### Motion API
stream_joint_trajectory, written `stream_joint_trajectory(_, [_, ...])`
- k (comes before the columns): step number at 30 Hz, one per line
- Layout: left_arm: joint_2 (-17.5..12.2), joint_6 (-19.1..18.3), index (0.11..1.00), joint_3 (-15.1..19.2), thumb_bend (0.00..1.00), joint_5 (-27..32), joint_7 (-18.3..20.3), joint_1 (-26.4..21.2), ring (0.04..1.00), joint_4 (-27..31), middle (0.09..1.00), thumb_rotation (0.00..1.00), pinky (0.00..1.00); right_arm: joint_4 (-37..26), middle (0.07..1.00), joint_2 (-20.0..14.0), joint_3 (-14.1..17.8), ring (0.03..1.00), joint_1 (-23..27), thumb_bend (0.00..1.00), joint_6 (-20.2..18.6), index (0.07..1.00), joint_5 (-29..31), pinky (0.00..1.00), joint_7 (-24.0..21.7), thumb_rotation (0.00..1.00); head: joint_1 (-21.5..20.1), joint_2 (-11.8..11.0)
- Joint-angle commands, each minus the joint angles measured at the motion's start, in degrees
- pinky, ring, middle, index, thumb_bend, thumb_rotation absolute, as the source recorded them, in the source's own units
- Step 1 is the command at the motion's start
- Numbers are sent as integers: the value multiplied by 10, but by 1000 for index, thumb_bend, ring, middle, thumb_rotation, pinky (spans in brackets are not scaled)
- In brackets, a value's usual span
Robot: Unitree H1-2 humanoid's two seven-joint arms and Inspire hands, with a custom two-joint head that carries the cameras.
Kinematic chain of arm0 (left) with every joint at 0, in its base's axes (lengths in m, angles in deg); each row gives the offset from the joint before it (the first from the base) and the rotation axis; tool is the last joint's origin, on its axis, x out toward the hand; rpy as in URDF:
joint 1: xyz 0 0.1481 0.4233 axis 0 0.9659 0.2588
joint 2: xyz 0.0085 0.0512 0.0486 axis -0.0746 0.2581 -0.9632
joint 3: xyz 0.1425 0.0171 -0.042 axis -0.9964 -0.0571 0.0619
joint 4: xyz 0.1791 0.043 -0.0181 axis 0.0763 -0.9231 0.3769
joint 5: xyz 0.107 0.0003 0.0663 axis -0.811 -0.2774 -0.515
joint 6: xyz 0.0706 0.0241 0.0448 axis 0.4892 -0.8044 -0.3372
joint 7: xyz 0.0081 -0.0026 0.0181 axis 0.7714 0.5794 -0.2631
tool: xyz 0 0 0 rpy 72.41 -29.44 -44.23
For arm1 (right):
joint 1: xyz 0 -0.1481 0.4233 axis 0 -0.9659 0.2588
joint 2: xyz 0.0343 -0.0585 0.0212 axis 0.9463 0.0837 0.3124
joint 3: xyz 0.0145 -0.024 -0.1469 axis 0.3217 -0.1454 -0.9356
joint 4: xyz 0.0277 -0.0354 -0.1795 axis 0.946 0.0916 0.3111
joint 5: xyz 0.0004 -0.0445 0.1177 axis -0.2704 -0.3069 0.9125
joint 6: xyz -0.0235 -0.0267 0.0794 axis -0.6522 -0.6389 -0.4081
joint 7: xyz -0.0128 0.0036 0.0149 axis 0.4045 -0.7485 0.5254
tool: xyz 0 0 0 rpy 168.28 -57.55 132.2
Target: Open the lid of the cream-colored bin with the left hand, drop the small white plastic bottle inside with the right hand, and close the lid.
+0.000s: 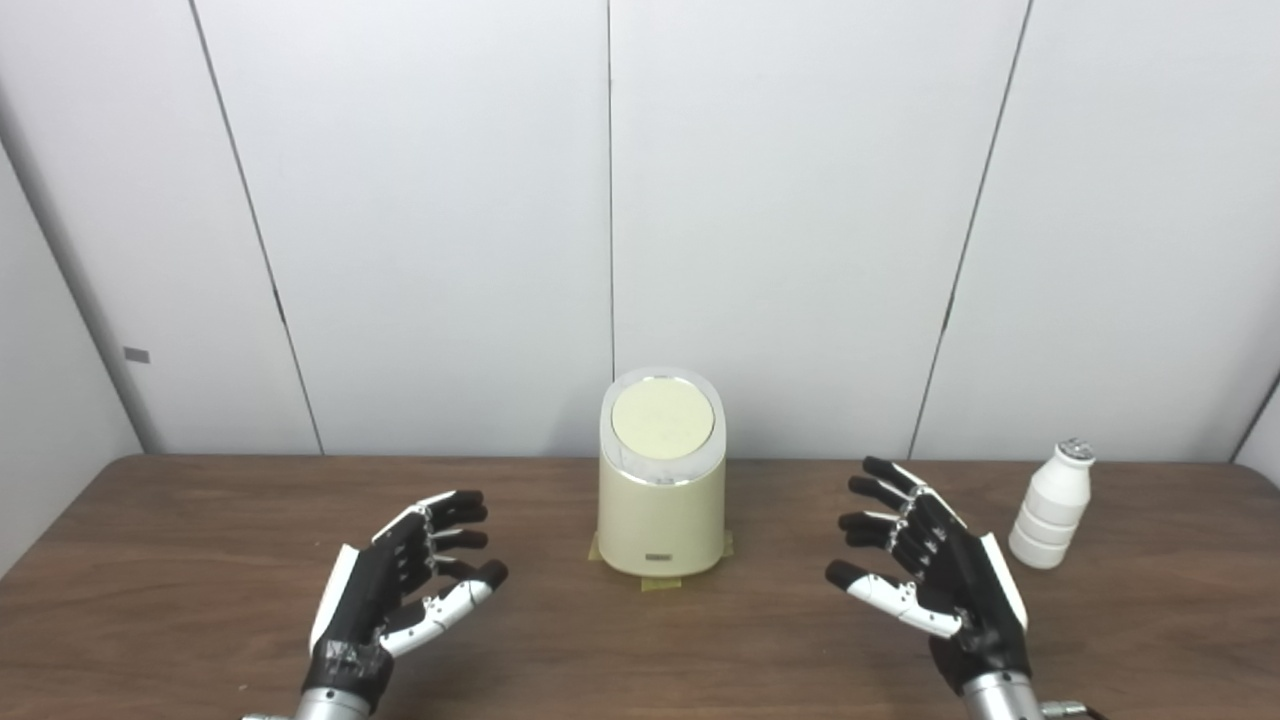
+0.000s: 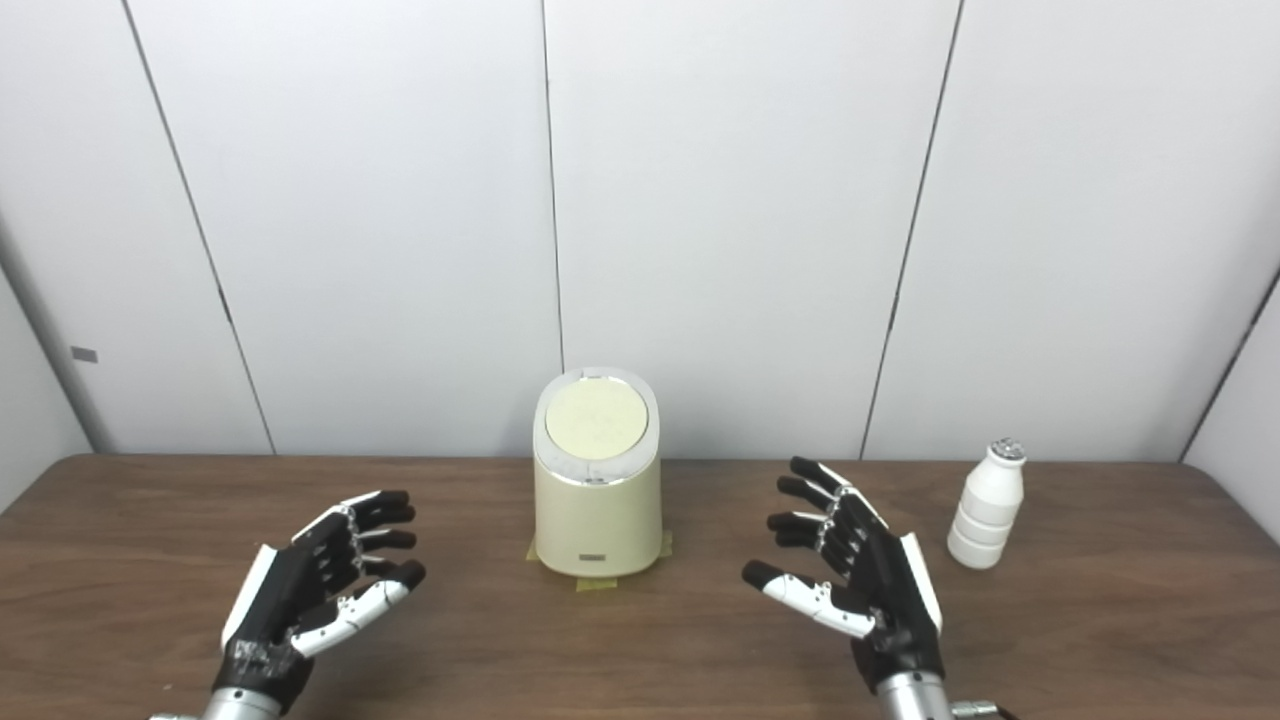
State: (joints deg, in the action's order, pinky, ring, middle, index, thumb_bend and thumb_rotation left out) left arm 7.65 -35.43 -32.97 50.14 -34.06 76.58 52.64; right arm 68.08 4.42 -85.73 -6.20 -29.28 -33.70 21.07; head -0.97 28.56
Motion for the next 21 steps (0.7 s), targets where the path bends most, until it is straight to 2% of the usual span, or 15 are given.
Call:
stream_joint_trajectory(1, [-3, 18, 772, 0, 706, 2, -2, -23, 700, 14, 756, 218, 565, -18, 768, -3, 0, 635, 13, 856, 13, 787, 1, 610, -3, 208, -1, 1])
stream_joint_trajectory(17, [2, 16, 792, 0, 703, 10, -1, -23, 701, 11, 758, 197, 565, -11, 762, -5, 2, 629, 15, 872, 20, 783, 6, 605, -8, 208, 2, -3])
stream_joint_trajectory(21, [19, 4, 814, -1, 712, -3, -19, -24, 710, 23, 771, 220, 566, -18, 761, -6, 2, 623, 14, 857, 13, 781, 8, 625, -9, 195, 1, -2])
